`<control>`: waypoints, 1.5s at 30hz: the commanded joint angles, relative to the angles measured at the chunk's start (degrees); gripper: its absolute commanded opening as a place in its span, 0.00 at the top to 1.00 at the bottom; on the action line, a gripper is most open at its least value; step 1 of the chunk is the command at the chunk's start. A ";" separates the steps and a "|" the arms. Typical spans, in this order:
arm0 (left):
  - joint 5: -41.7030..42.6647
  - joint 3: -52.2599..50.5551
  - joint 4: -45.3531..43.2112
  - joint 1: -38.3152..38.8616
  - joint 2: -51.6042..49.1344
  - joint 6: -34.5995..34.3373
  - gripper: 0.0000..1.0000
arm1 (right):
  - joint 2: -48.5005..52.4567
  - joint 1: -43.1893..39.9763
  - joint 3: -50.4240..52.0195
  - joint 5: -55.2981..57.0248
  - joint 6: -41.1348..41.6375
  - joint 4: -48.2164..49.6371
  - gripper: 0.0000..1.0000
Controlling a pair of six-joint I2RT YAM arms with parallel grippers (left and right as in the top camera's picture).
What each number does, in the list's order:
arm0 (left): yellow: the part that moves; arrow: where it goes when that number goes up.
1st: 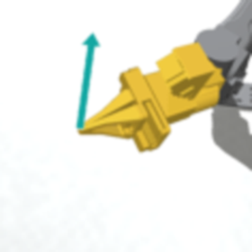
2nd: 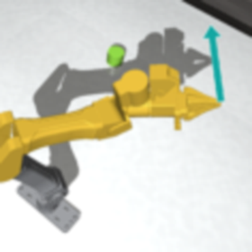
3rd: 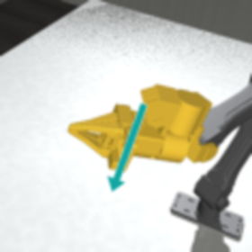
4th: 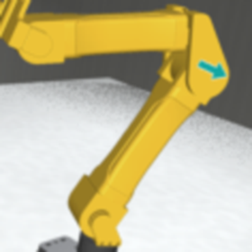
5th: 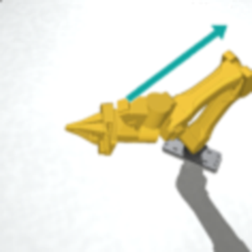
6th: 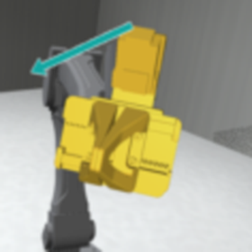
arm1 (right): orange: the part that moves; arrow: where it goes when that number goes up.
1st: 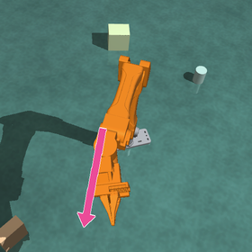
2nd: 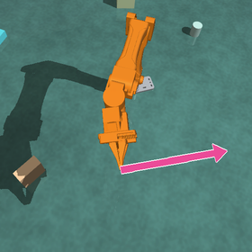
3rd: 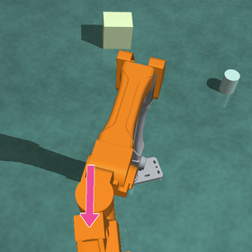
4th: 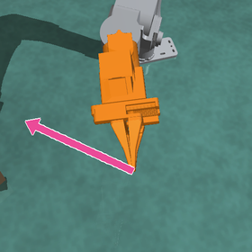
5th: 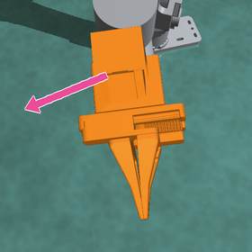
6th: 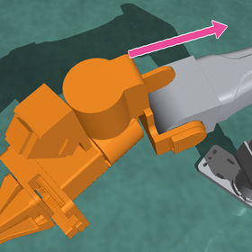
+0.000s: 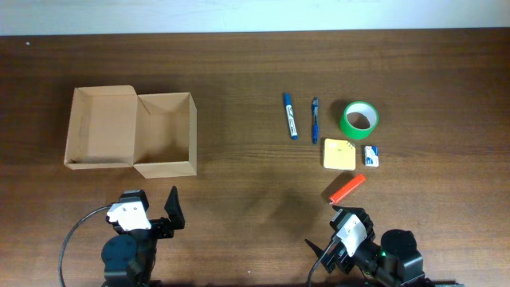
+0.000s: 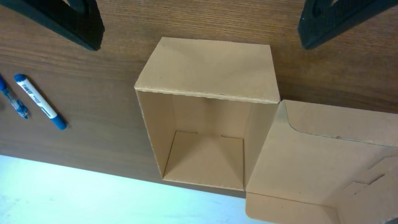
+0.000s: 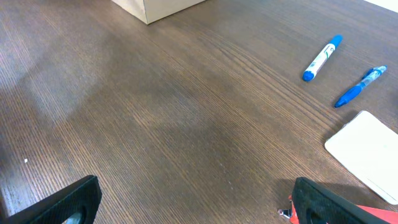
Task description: Pack container
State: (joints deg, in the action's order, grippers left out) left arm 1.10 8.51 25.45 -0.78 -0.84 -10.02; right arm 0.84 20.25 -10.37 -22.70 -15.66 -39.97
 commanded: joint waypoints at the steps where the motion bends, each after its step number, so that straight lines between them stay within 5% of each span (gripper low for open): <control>1: 0.63 -0.22 -0.15 -0.13 0.50 1.14 0.00 | -0.70 0.31 0.46 0.92 -0.13 0.33 0.01; 14: 3.41 -0.22 -0.15 -0.13 0.50 0.39 0.00 | -0.70 0.31 0.46 0.92 -0.15 0.33 0.01; 22: 15.65 -0.22 -1.29 -0.13 0.50 -0.59 0.00 | -0.70 0.31 0.46 0.92 -0.13 0.33 0.01; 28: 16.11 -0.22 -4.13 -0.13 0.44 -14.16 0.00 | -0.70 0.31 0.46 0.92 -0.15 0.33 0.01; 33: 18.14 -0.17 -17.00 -0.13 -0.42 -18.47 0.00 | -0.70 0.31 0.46 0.92 -0.13 0.33 0.01; 45: 18.21 10.69 -20.33 -0.13 -20.98 -19.67 0.00 | -0.70 0.31 0.46 0.92 -0.15 0.33 0.01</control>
State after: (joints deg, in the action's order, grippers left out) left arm 18.33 14.79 5.06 -0.78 -16.97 -28.84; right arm 0.78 20.25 -10.24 -22.50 -15.64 -39.81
